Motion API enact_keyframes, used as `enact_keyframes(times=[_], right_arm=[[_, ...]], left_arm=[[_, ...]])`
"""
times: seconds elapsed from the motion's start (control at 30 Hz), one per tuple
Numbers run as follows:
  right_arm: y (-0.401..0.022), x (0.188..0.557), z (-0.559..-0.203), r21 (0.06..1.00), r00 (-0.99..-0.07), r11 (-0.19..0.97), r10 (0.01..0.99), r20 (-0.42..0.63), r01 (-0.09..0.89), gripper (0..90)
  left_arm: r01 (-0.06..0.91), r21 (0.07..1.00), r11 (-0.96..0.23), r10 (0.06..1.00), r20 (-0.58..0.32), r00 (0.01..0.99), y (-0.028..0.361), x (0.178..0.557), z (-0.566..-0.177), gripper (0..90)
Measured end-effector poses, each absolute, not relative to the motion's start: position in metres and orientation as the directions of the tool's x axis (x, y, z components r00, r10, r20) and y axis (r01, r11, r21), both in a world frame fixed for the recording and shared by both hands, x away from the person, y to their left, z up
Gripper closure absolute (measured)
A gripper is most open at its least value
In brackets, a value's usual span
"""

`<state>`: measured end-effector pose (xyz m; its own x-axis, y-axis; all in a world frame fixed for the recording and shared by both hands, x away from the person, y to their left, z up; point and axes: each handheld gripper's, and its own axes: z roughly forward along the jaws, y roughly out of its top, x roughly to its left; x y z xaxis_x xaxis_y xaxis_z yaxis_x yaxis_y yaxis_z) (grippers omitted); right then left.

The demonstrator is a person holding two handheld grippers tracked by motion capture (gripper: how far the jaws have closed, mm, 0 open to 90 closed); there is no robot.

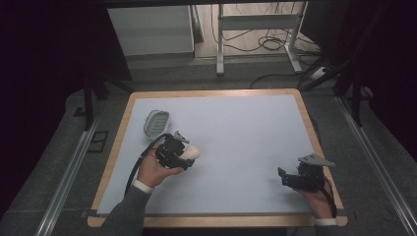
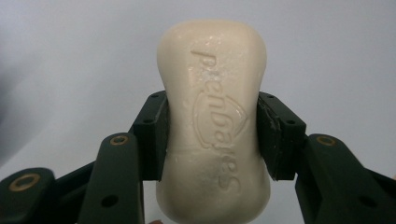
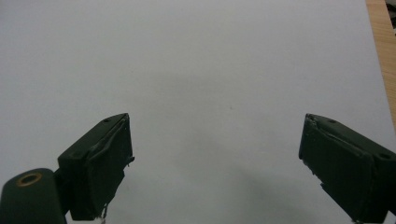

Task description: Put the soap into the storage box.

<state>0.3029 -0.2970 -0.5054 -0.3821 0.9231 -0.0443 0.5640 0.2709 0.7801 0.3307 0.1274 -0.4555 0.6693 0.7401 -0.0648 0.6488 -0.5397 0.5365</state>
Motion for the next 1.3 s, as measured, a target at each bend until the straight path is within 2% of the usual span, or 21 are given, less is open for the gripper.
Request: enact_keyframes(times=[1.3], right_arm=[[-0.300,0.304,-0.506,0.777,-0.361,0.255,0.932,-0.038,0.576,9.4]], left_arm=[[0.663,0.548,-0.511,0.775,-0.040,0.630,0.148,0.356,-0.435,49.7]])
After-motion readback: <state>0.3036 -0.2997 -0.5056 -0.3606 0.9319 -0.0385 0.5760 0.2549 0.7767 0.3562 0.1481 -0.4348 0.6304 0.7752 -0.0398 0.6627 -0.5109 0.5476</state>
